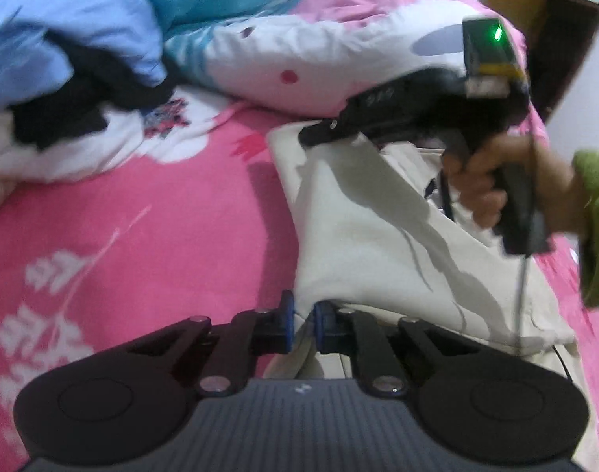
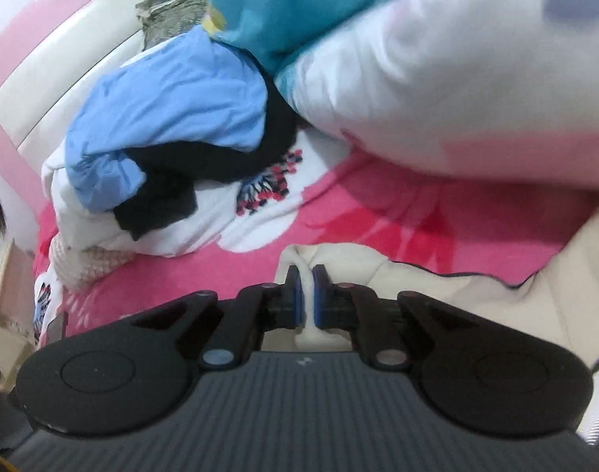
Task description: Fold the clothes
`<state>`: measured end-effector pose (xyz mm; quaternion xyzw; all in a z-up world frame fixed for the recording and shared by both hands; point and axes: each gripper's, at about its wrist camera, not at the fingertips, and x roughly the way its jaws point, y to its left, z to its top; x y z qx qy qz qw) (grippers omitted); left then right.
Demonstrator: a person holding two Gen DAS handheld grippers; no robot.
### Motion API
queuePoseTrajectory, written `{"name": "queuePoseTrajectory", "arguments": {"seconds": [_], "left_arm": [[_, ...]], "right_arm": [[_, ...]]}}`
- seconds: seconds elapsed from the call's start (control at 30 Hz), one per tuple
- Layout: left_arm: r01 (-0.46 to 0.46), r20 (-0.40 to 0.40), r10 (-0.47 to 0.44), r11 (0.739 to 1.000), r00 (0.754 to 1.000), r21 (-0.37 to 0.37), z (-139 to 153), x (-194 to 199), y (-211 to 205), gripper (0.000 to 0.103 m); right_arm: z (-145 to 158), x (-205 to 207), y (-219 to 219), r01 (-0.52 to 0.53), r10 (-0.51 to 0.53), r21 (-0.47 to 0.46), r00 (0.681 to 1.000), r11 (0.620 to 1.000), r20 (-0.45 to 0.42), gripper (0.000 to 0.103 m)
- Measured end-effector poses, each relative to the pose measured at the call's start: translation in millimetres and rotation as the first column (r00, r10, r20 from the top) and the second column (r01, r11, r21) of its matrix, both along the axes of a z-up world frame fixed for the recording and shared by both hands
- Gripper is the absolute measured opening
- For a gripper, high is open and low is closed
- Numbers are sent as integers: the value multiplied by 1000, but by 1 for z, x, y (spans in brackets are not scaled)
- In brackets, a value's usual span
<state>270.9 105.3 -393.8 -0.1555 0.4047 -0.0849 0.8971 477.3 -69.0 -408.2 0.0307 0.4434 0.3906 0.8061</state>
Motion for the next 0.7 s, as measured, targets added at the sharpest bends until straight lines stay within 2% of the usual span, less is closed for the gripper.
{"name": "queuePoseTrajectory", "arguments": {"seconds": [0.07,0.13,0.17,0.23,0.3,0.33,0.43,0.53,0.6,0.7], "left_arm": [[-22,-31,21,1000,999,-19,-10,3,5,11],[-32,-60,28,998,998,-58,-15,5,14,13],[-32,-67,27,997,997,-69,-14,5,18,15],[-35,-82,28,996,996,-82,-10,3,27,25],[-50,-94,42,996,995,-79,-1,0,37,35],[-58,-99,50,995,994,-76,4,-2,41,36],[-55,-66,50,996,997,-75,19,4,39,36],[-48,-25,47,996,999,-75,34,12,34,40],[-8,-19,7,997,1000,-77,29,21,16,40],[51,-56,-54,997,997,-55,8,27,-12,42]], "right_arm": [[-26,11,7,14,-15,-17,1000,1000,-23,6],[-39,23,13,67,-67,2,996,998,-55,6],[-34,26,8,106,-104,28,993,994,-59,7],[-20,31,-2,178,-174,73,983,981,-61,11],[6,20,-21,201,-201,60,980,978,-10,18],[20,12,-33,208,-209,44,978,977,15,20],[58,-29,-75,238,-231,-71,969,969,92,23],[77,-73,-114,273,-246,-226,959,935,141,23],[70,-97,-135,279,-251,-314,960,908,127,23],[31,-114,-158,279,-267,-448,959,850,91,23]]}}
